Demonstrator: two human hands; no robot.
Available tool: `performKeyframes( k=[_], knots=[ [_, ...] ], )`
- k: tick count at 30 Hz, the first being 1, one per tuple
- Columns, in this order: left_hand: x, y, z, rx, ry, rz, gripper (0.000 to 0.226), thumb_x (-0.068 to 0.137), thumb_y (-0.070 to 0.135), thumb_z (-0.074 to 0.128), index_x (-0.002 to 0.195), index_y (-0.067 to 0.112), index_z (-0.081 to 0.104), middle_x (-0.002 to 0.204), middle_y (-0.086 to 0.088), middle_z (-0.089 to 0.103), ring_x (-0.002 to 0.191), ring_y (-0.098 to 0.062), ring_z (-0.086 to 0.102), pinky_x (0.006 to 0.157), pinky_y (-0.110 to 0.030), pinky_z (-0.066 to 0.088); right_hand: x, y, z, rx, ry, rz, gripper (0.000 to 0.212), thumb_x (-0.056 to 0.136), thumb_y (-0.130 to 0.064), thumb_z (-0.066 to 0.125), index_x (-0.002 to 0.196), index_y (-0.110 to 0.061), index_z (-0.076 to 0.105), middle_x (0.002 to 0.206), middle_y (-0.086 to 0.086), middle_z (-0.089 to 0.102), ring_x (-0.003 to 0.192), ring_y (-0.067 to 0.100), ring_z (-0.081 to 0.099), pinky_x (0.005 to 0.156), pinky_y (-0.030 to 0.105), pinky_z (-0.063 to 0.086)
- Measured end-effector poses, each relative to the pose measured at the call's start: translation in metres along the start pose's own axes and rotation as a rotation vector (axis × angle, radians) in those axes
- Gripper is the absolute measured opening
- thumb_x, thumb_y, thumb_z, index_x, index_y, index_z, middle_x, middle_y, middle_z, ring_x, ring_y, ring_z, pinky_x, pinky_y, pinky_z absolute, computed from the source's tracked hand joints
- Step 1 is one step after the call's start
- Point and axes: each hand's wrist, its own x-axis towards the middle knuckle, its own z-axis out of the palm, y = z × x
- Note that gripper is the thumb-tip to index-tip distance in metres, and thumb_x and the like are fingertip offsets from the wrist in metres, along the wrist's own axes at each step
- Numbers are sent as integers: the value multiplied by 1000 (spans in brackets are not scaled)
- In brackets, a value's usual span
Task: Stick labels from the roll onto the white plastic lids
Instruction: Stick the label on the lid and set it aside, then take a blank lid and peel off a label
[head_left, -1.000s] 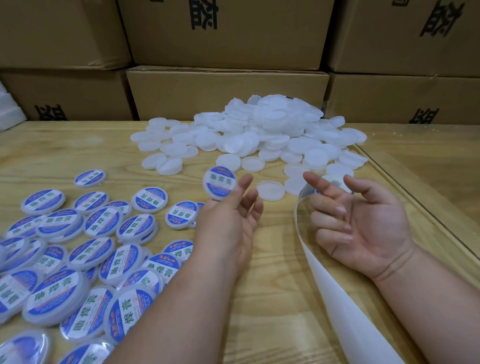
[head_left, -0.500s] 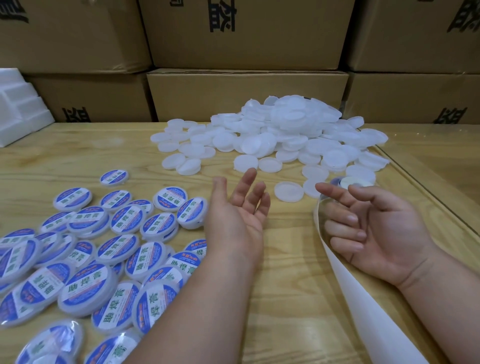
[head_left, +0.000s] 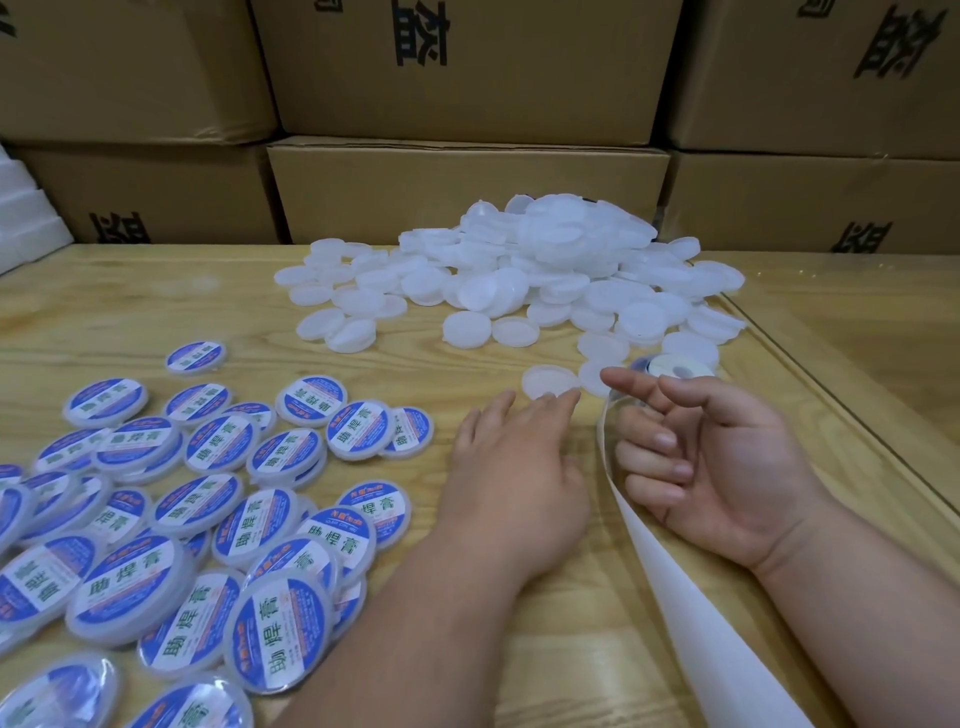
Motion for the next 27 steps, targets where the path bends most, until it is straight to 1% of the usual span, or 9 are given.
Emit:
performKeyframes(
  k=[3, 6, 9, 13, 17, 19, 22, 25, 27],
  knots=[
    [1, -1, 0, -23, 3, -9, 63, 96, 28, 45, 155, 42, 26, 165, 19, 22, 152, -14, 7, 125, -36, 5, 0, 0, 0, -3, 2, -2, 40, 82, -28, 56, 116, -10, 66, 63, 0, 33, 41, 10, 26, 35, 21, 28],
    [2, -1, 1, 11, -55, 12, 64, 98, 31, 42, 157, 44, 19, 167, 19, 12, 154, -15, 2, 125, -37, 0, 0, 0, 0, -2, 1, -1, 40, 81, -28, 56, 116, -9, 65, 62, 0, 33, 41, 10, 26, 35, 22, 28],
    [1, -1, 1, 39, -75, 26, 65, 98, 31, 41, 157, 43, 17, 167, 18, 17, 154, -15, 2, 125, -38, -1, 0, 0, 0, -4, -1, -1, 40, 81, -28, 57, 116, -10, 65, 62, 0, 33, 42, 10, 25, 36, 21, 28],
    [-1, 0, 0, -15, -17, 30, 62, 97, 31, 46, 154, 42, 26, 160, 21, 31, 149, -14, 13, 124, -36, 7, 0, 0, 0, -11, -6, -3, 41, 79, -28, 59, 116, -10, 65, 62, 0, 33, 42, 10, 26, 35, 22, 28],
    [2, -1, 0, 24, -71, 20, 68, 97, 34, 43, 158, 43, 15, 167, 19, 12, 153, -15, 2, 125, -38, 0, 0, 0, 0, -10, -11, -3, 41, 80, -28, 58, 116, -10, 65, 62, 0, 33, 42, 10, 26, 35, 23, 28],
    [2, 0, 1, 63, -108, 24, 70, 96, 34, 41, 158, 43, 10, 168, 18, 9, 154, -15, -2, 125, -39, -3, 0, 0, 1, -13, -13, -4, 42, 79, -28, 59, 116, -10, 65, 62, 0, 33, 42, 10, 26, 35, 23, 27],
    [1, 0, 2, 34, -55, 30, 67, 95, 32, 44, 157, 42, 20, 163, 17, 25, 150, -15, 10, 125, -37, 4, -1, 0, 0, -16, -4, -5, 44, 77, -28, 60, 116, -10, 65, 63, 0, 32, 42, 10, 25, 35, 23, 27],
    [0, 0, 2, -52, 66, -7, 59, 90, 29, 51, 146, 43, 39, 138, 14, 46, 135, -14, 28, 119, -34, 23, -1, 1, -1, -15, 15, -18, 40, 77, -28, 60, 112, -10, 67, 62, 0, 33, 43, 10, 24, 35, 23, 26],
    [0, 1, 3, -92, 110, -34, 54, 88, 29, 55, 140, 43, 44, 127, 14, 49, 127, -14, 32, 114, -33, 30, -1, 2, 1, -27, 47, -60, 27, 79, -27, 60, 100, -12, 69, 62, 0, 32, 43, 10, 23, 36, 22, 25]
  ],
)
